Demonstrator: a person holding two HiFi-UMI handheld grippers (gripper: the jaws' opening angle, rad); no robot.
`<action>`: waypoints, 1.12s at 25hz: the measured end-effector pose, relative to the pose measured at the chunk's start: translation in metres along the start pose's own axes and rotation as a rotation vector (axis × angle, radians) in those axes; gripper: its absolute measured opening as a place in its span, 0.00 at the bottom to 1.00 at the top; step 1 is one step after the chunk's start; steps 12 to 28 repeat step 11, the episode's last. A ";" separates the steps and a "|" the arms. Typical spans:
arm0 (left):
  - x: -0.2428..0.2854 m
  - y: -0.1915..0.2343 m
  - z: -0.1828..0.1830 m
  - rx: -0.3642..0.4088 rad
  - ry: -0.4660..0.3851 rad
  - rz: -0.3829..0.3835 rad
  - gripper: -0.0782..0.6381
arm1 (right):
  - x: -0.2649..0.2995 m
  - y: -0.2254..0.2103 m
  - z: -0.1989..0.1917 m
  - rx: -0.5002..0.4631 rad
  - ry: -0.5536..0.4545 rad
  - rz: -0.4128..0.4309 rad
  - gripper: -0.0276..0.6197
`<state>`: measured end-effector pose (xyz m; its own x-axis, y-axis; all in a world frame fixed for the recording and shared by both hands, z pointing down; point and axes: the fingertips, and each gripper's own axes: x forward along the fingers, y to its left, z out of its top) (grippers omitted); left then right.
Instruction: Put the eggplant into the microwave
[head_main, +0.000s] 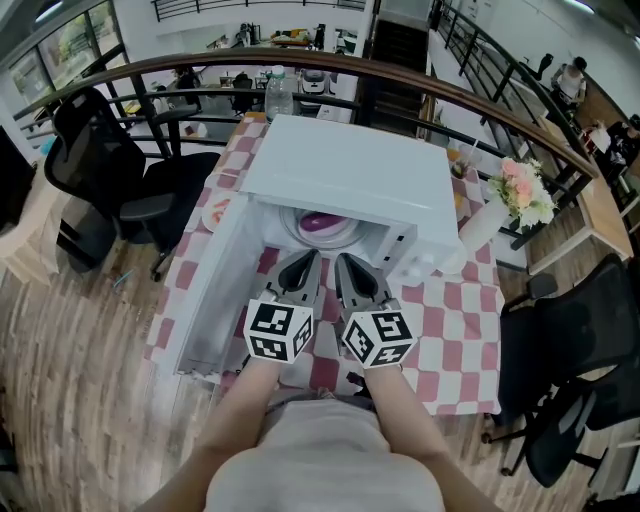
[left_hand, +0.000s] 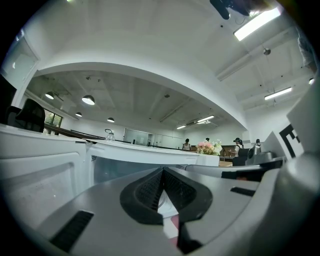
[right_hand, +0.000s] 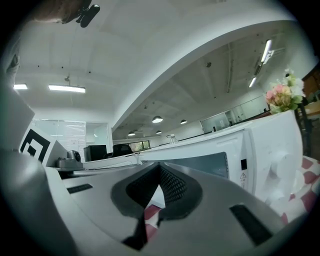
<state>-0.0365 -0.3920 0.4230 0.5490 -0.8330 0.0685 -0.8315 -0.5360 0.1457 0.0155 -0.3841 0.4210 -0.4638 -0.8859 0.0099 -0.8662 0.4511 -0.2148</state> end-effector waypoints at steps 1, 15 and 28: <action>0.000 0.000 0.000 0.000 0.000 0.000 0.11 | 0.000 0.000 0.000 -0.009 0.001 0.000 0.08; 0.000 -0.002 -0.002 -0.002 0.002 0.000 0.11 | -0.001 -0.001 -0.002 -0.027 0.000 -0.001 0.08; 0.000 -0.002 -0.002 -0.002 0.002 0.000 0.11 | -0.001 -0.001 -0.002 -0.027 0.000 -0.001 0.08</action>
